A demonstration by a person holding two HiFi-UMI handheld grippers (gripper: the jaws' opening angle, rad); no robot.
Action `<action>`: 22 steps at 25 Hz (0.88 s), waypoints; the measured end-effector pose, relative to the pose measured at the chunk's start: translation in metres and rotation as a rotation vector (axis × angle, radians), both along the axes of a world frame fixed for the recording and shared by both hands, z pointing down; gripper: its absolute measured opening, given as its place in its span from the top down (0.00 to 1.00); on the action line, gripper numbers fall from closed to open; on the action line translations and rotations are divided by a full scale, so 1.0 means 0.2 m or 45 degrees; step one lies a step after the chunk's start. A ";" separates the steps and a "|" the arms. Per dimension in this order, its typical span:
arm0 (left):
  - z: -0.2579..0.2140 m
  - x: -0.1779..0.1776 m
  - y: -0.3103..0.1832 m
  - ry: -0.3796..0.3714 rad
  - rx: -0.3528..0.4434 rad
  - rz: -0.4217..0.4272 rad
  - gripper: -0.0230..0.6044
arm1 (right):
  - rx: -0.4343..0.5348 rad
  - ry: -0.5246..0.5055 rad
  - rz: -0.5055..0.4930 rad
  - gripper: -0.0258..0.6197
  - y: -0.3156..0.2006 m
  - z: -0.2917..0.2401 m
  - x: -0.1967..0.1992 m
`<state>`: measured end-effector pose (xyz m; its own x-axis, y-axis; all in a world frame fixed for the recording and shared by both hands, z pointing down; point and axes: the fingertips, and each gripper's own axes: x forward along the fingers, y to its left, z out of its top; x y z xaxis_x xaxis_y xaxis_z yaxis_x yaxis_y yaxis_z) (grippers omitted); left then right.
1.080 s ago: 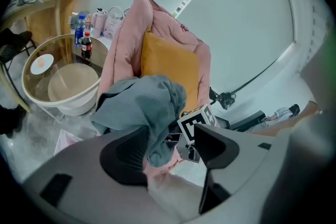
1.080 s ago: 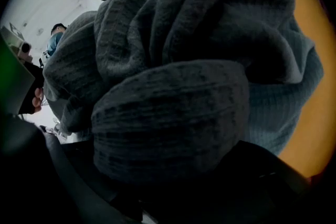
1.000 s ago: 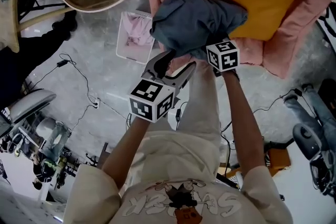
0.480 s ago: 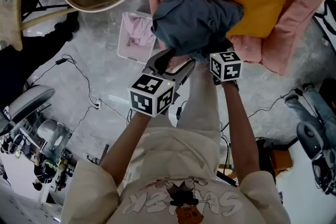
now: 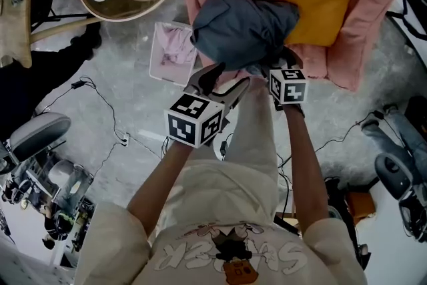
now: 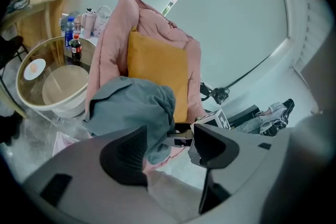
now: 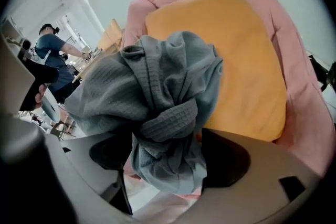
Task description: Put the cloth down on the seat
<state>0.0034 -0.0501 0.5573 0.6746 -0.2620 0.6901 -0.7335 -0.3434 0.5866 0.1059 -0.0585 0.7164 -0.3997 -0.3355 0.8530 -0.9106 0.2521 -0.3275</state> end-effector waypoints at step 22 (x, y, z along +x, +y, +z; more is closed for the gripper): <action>-0.22 0.00 -0.01 0.031 0.094 0.049 0.51 | 0.148 -0.072 0.168 0.33 0.06 -0.38 0.02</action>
